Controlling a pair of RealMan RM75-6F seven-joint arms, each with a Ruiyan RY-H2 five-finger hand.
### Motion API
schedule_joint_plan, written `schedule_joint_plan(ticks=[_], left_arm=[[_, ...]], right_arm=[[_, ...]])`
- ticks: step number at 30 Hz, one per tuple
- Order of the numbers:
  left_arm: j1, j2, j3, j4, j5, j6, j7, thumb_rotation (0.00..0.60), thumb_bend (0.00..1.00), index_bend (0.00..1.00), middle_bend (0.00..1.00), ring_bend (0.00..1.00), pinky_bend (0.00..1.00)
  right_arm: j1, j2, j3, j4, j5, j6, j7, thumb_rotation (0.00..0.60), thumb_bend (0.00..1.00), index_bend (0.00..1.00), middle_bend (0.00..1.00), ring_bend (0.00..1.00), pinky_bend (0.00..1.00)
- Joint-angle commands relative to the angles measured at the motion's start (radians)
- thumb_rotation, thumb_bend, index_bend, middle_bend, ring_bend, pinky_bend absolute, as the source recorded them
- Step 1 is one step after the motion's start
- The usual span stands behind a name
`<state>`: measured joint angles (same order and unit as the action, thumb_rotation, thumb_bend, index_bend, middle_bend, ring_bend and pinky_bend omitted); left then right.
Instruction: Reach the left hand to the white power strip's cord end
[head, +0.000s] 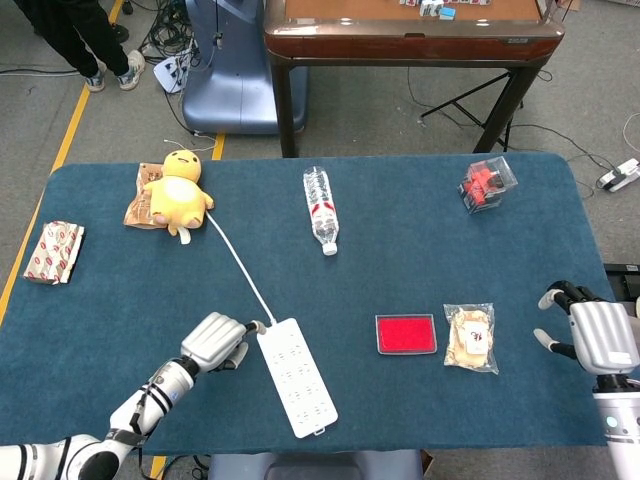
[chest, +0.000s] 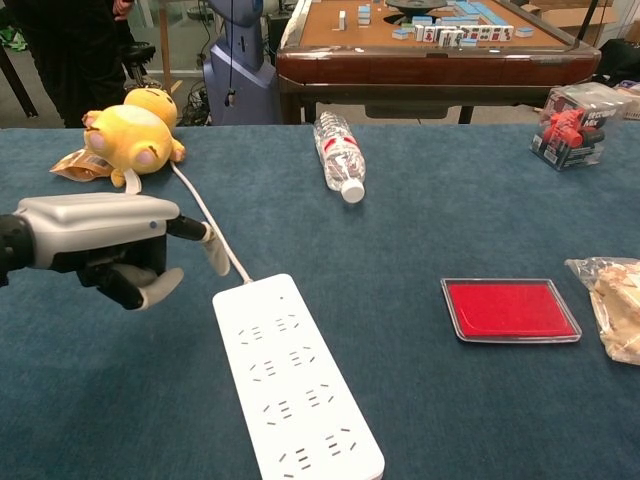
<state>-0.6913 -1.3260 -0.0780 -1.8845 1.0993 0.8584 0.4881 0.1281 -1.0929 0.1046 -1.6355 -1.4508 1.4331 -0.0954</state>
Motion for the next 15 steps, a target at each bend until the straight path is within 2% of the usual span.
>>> schedule_joint_plan(ticks=[1,15], left_arm=[[-0.013,-0.011,0.004,0.001,-0.012,-0.001,0.009,0.6,0.65,0.33,1.0,1.0,1.0],[-0.076,-0.069,0.035,0.026,-0.08,-0.009,0.054,0.6,0.65,0.32,1.0,1.0,1.0]], right_arm=[[0.002,-0.004,-0.002,0.004,-0.001,-0.003,0.003,0.6,0.1,0.48,0.37,0.38,0.6],[0.004,-0.01,-0.006,0.018,0.002,-0.008,0.014,0.6,0.1,0.48,0.37,0.38,0.6]])
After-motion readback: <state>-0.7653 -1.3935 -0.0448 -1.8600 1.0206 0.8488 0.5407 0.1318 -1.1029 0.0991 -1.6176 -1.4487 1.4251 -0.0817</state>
